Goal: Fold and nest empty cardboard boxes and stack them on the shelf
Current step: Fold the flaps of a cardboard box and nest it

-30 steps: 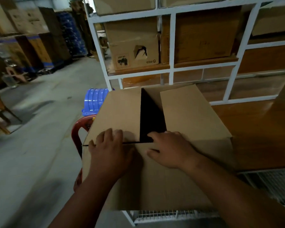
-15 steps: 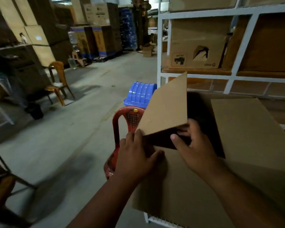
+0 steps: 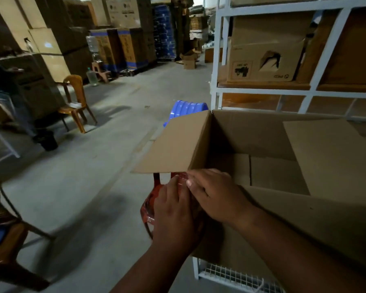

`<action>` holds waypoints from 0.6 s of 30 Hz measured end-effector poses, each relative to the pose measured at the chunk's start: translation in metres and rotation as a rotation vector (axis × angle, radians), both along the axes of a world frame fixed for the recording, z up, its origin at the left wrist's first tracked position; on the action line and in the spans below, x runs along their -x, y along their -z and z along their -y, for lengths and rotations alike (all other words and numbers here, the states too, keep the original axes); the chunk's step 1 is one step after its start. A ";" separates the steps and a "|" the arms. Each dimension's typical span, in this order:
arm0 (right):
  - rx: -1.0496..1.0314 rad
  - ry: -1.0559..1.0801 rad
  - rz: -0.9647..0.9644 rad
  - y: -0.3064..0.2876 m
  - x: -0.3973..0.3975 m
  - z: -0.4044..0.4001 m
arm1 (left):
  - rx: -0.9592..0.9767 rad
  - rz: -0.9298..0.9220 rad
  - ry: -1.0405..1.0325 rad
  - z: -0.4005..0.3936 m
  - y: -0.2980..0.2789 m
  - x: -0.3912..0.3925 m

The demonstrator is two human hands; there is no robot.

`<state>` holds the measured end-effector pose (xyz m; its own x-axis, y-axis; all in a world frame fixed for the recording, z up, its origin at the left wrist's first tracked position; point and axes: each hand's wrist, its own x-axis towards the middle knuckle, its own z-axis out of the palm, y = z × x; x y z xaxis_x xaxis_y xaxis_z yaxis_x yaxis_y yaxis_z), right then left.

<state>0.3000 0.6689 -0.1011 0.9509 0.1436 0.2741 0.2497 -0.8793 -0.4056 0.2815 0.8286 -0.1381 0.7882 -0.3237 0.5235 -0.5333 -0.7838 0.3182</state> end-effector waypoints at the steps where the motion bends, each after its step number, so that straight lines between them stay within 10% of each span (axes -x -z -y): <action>1: -0.015 0.016 0.022 0.002 0.000 0.005 | 0.001 0.060 0.051 0.005 -0.002 0.001; 13: 0.182 0.570 0.071 -0.002 0.121 0.160 | -0.296 0.011 0.507 0.148 -0.044 -0.003; 18: 0.338 0.790 0.033 0.000 0.174 0.229 | -0.476 -0.287 0.523 0.244 -0.073 0.005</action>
<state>0.1263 0.4401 -0.1009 0.7986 -0.4786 0.3649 -0.4798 -0.8723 -0.0940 0.2769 0.5842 -0.0648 0.5541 -0.8319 0.0318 -0.8202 -0.5389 0.1919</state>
